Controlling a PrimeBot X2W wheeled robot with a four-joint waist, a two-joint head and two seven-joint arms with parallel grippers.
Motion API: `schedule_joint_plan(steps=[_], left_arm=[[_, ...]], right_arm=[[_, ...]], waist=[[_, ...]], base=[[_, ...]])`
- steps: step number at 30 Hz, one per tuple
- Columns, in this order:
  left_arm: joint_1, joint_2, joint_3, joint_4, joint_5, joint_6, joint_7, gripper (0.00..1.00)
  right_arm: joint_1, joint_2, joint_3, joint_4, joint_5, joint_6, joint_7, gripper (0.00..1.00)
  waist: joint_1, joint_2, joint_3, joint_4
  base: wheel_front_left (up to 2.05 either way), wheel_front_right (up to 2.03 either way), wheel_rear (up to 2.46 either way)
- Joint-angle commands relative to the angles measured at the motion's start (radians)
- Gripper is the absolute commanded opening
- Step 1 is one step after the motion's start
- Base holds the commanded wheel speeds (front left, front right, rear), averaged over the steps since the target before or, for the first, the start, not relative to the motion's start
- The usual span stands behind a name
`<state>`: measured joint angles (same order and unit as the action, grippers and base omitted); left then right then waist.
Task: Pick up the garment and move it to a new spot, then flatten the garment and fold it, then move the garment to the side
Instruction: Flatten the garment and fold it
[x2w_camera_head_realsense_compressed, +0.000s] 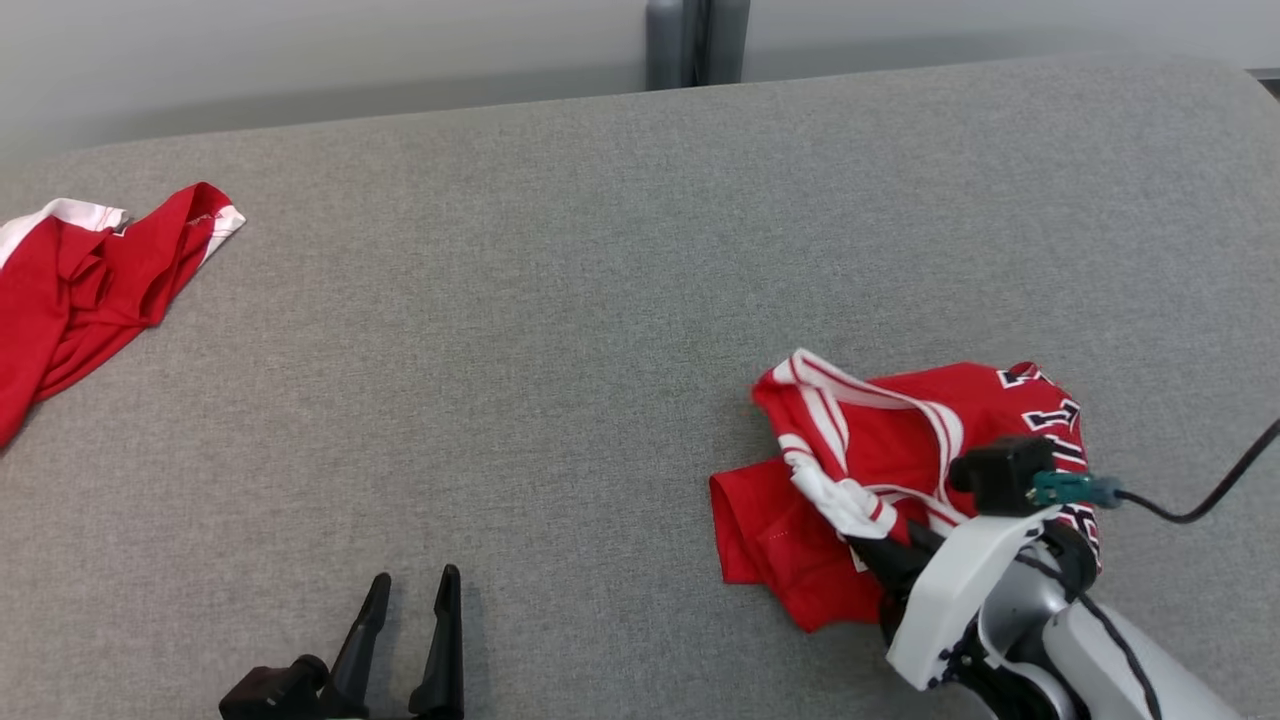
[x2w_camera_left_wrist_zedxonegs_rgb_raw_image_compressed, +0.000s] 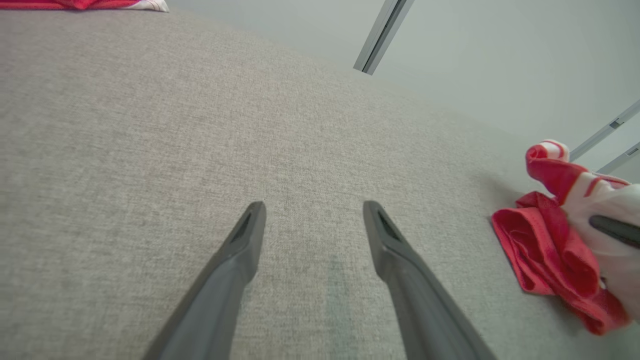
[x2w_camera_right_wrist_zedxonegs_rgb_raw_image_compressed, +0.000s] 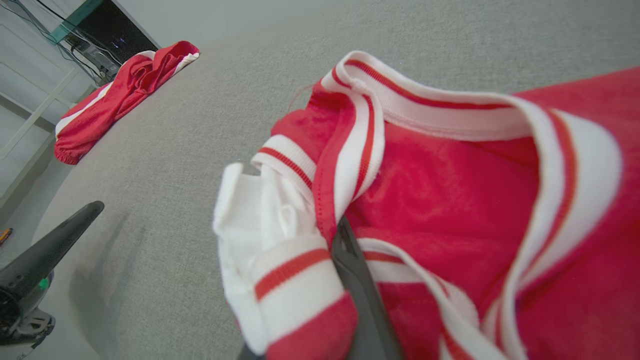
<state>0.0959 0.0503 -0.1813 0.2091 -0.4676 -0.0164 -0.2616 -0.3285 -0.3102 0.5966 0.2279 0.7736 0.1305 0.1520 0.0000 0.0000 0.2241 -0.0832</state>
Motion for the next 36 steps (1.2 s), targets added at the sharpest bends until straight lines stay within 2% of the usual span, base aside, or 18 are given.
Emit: schedule_joint_plan(steps=[1, 4, 5, 6, 7, 12, 17, 18, 19, 20, 21, 22, 25, 28, 36], left_arm=[[0.006, 0.002, 0.002, 0.007, 0.004, 0.001, -0.005, 1.0], [0.012, 0.002, -0.001, 0.016, 0.002, 0.001, -0.005, 1.0], [0.012, 0.002, -0.001, 0.018, 0.001, 0.002, -0.005, 1.0], [0.013, 0.002, -0.001, 0.02, -0.003, 0.004, -0.005, 1.0], [0.013, 0.002, -0.001, 0.021, -0.007, 0.005, -0.005, 1.0], [0.021, 0.002, 0.002, 0.032, -0.008, 0.005, -0.005, 1.0], [0.045, 0.002, 0.016, 0.038, -0.024, 0.008, -0.005, 1.0], [0.05, 0.002, 0.018, 0.036, -0.026, 0.008, -0.005, 1.0], [0.054, 0.002, 0.019, 0.034, -0.027, 0.009, -0.005, 1.0], [0.055, 0.002, 0.017, 0.031, -0.029, 0.01, -0.005, 1.0], [0.056, 0.001, 0.013, 0.03, -0.03, 0.009, -0.005, 1.0], [0.055, 0.002, 0.009, 0.028, -0.031, 0.009, -0.005, 1.0], [0.043, 0.002, -0.003, 0.027, -0.029, 0.006, -0.005, 1.0], [0.031, 0.002, -0.015, 0.029, -0.026, 0.003, -0.005, 1.0], [0.005, 0.002, -0.021, 0.044, -0.013, -0.005, -0.005, 1.0]], right_arm=[[0.01, 0.004, 0.007, 0.007, -0.015, 0.0, 0.001, 0.0], [0.015, 0.014, 0.006, 0.022, -0.037, 0.0, 0.003, 0.0], [0.016, 0.016, 0.006, 0.025, -0.049, 0.0, 0.0, 0.06], [0.017, 0.016, 0.006, 0.024, -0.062, 0.0, -0.007, 0.47], [0.02, 0.017, 0.001, 0.026, -0.075, 0.0, -0.013, 1.0], [0.049, 0.025, -0.02, -0.032, -0.057, 0.0, -0.037, 1.0], [0.143, -0.026, -0.125, -0.172, -0.03, 0.0, -0.082, 1.0], [0.161, -0.038, -0.171, -0.201, -0.032, 0.0, -0.095, 0.92], [0.178, -0.05, -0.215, -0.224, -0.045, 0.0, -0.107, 0.55], [0.195, -0.053, -0.266, -0.241, -0.055, 0.0, -0.119, 0.42], [0.21, -0.052, -0.311, -0.249, -0.068, 0.0, -0.13, 0.06], [0.219, -0.057, -0.356, -0.251, -0.094, 0.0, -0.14, 0.0], [0.234, -0.05, -0.435, -0.211, -0.178, 0.0, -0.156, 0.0], [0.232, -0.014, -0.42, -0.153, -0.231, 0.0, -0.162, 0.0], [0.082, 0.042, -0.192, 0.108, -0.349, 0.0, -0.219, 0.0]], waist=[[0.0, 0.0, -0.003, 0.001], [0.0, 0.0, -0.006, 0.001], [0.0, 0.0, -0.006, 0.001], [0.0, 0.0, -0.007, 0.001], [0.0, 0.0, -0.008, 0.0], [0.0, 0.0, -0.025, -0.003], [0.0, 0.0, -0.07, -0.009], [0.0, 0.0, -0.076, -0.011], [0.0, 0.0, -0.08, -0.014], [0.0, 0.0, -0.082, -0.016], [0.0, 0.0, -0.084, -0.017], [0.0, 0.0, -0.085, -0.017], [0.0, 0.0, -0.081, -0.012], [0.0, 0.0, -0.072, 0.001], [0.0, 0.0, -0.042, 0.021]], base=[[0.0, 0.0, 0.0], [0.0, 0.0, 0.0], [0.0, 0.0, 0.0], [0.0, 0.0, 0.0], [0.0, 0.0, 0.0], [0.0, 0.0, 0.0], [0.0, 0.0, 0.0], [0.0, 0.0, 0.0], [0.0, 0.0, 0.0], [0.0, 0.0, 0.0], [0.0, 0.0, 0.0], [0.0, 0.0, 0.0], [0.0, 0.0, 0.0], [0.0, 0.0, 0.0], [0.0, 0.0, 0.0]])
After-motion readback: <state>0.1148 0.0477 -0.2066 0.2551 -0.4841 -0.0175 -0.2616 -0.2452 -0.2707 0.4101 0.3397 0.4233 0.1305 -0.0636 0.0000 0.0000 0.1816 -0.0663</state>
